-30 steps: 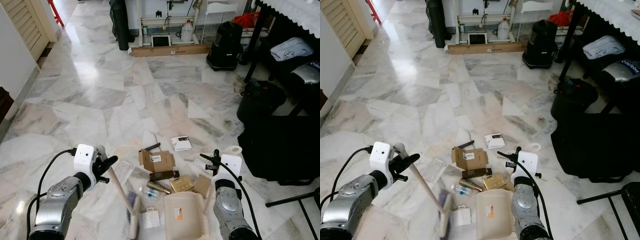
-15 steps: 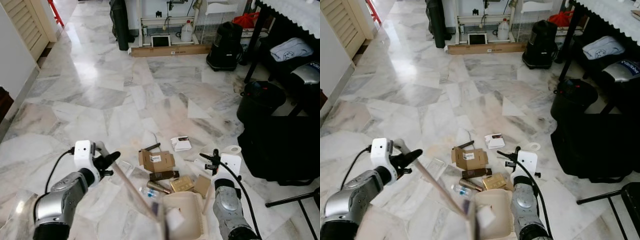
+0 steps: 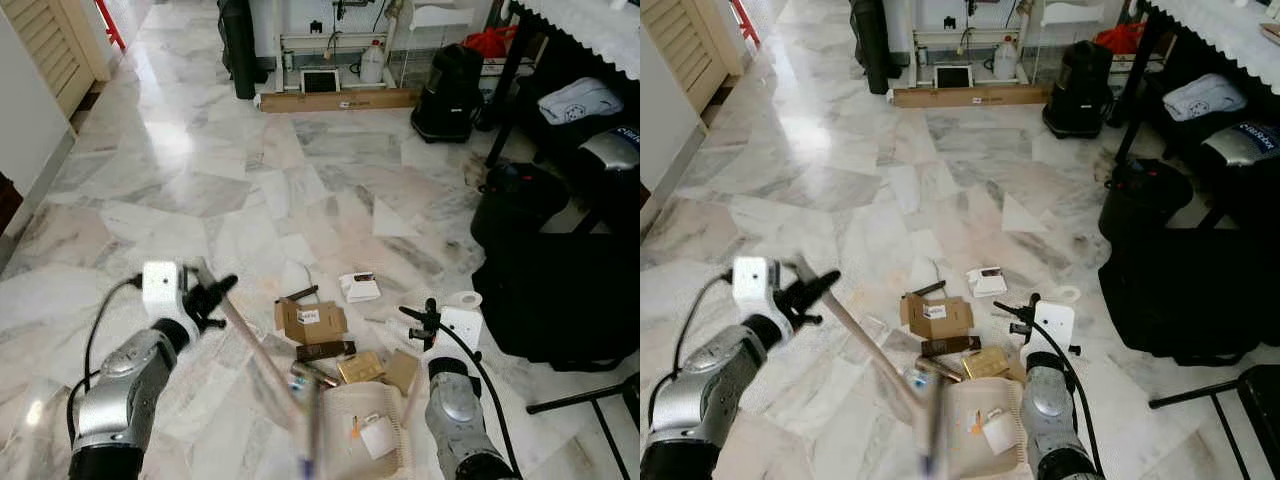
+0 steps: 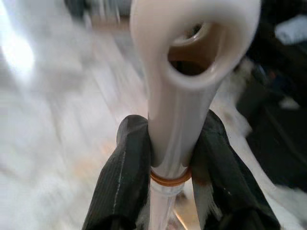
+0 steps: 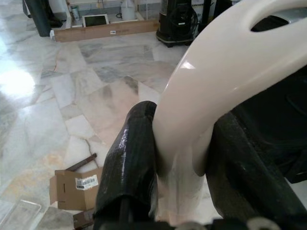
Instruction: Sweep floor
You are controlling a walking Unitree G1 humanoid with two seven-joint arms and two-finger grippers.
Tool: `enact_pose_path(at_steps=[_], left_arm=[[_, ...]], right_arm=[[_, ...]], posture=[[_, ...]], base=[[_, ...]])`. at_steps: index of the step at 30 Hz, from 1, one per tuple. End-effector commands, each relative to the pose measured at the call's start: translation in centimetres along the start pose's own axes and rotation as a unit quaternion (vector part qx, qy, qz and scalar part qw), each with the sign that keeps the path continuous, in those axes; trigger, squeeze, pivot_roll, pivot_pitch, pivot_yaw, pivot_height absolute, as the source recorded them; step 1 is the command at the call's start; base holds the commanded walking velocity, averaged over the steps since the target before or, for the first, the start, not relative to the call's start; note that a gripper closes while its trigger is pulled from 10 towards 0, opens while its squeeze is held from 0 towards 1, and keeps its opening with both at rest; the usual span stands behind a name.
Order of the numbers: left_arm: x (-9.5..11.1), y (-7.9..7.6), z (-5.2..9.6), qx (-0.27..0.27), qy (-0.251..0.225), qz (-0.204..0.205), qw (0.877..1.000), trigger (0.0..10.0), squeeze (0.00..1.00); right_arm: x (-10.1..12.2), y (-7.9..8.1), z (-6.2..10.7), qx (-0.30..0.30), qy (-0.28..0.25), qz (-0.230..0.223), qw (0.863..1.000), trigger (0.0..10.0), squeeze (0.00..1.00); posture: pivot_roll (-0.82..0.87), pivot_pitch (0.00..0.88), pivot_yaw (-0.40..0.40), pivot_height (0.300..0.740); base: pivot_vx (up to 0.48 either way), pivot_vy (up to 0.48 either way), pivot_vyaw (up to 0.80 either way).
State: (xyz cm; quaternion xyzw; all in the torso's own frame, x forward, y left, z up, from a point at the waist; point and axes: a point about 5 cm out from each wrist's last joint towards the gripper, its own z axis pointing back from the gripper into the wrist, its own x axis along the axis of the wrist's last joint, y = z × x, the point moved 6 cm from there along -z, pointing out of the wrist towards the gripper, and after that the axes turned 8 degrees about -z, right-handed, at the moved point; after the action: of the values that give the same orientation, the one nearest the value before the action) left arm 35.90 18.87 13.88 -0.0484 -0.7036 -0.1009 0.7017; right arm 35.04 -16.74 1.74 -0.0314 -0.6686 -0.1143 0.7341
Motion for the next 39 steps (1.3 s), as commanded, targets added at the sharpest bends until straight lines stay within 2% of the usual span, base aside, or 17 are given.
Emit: enact_pose_path(at_steps=[1,2,3,4,7,13,18,20,21,26,35,39], left_arm=[[3.4,-0.3,-0.2,0.001,-0.063,-0.065,0.996,10.0,0.00],[3.4,-0.3,-0.2,0.001,-0.063,-0.065,0.996,10.0,0.00],[4.8,-0.8,-0.3,0.000,-0.091,-0.098,0.991,10.0,0.00],[5.6,-0.8,-0.3,0.004,-0.107,-0.108,0.988,10.0,0.00],[6.5,-0.3,-0.3,0.022,-0.127,-0.108,0.986,10.0,0.00],[6.9,0.2,-0.3,0.042,-0.143,-0.089,0.985,10.0,0.00],[6.4,0.7,-0.2,0.062,-0.142,-0.107,0.982,10.0,0.00],[5.0,0.7,0.1,0.069,-0.127,-0.121,0.982,10.0,0.00],[5.0,0.7,0.1,0.069,-0.127,-0.121,0.982,10.0,0.00],[3.8,0.2,0.1,0.062,-0.117,-0.129,0.983,10.0,0.00],[2.9,-0.5,0.0,0.062,-0.115,-0.136,0.982,10.0,0.00],[2.5,-0.9,0.1,0.061,-0.115,-0.138,0.982,10.0,0.00]], right_arm=[[-1.3,0.3,0.6,-0.001,0.025,-0.015,1.000,10.0,0.00],[-1.3,0.3,0.6,-0.001,0.025,-0.015,1.000,10.0,0.00],[-1.1,-0.1,0.6,-0.007,0.020,-0.011,1.000,10.0,0.00],[-0.9,-0.3,0.5,-0.012,0.015,-0.011,1.000,10.0,0.00],[-0.6,-0.7,0.6,-0.015,0.005,-0.011,1.000,10.0,0.00],[-0.2,-1.5,0.7,-0.019,-0.007,-0.010,1.000,10.0,0.00],[0.4,-2.2,0.9,-0.022,-0.025,-0.014,0.999,10.0,0.00],[0.9,-2.5,1.1,-0.024,-0.039,-0.030,0.998,10.0,0.00],[0.9,-2.5,1.1,-0.024,-0.039,-0.030,0.998,10.0,0.00],[2.1,-2.5,1.6,-0.020,-0.063,-0.041,0.997,10.0,0.00],[5.4,-2.5,2.0,-0.011,-0.111,-0.063,0.992,10.0,0.00],[6.2,-2.5,2.1,-0.011,-0.118,-0.073,0.990,10.0,0.00]], posture=[[0.14,0.066,0.019,0.740],[0.14,0.066,0.019,0.740],[0.15,0.058,0.018,0.740],[0.15,0.050,0.019,0.740],[0.15,0.042,0.020,0.740],[0.14,0.029,0.019,0.740],[0.14,0.016,0.020,0.740],[0.14,0.002,0.023,0.740],[0.14,0.002,0.023,0.740],[0.12,0.000,0.026,0.740],[0.11,0.000,0.029,0.740],[0.11,0.000,0.026,0.740]], base=[[0.000,0.000,0.00],[0.000,0.000,0.00],[0.000,0.000,0.00],[0.000,0.000,0.00],[0.000,0.000,0.00],[0.000,0.000,0.00],[0.000,0.000,0.00],[0.000,0.000,0.00],[0.000,0.000,0.00],[0.000,0.000,0.00],[0.000,0.000,0.00],[0.000,0.000,0.00]])
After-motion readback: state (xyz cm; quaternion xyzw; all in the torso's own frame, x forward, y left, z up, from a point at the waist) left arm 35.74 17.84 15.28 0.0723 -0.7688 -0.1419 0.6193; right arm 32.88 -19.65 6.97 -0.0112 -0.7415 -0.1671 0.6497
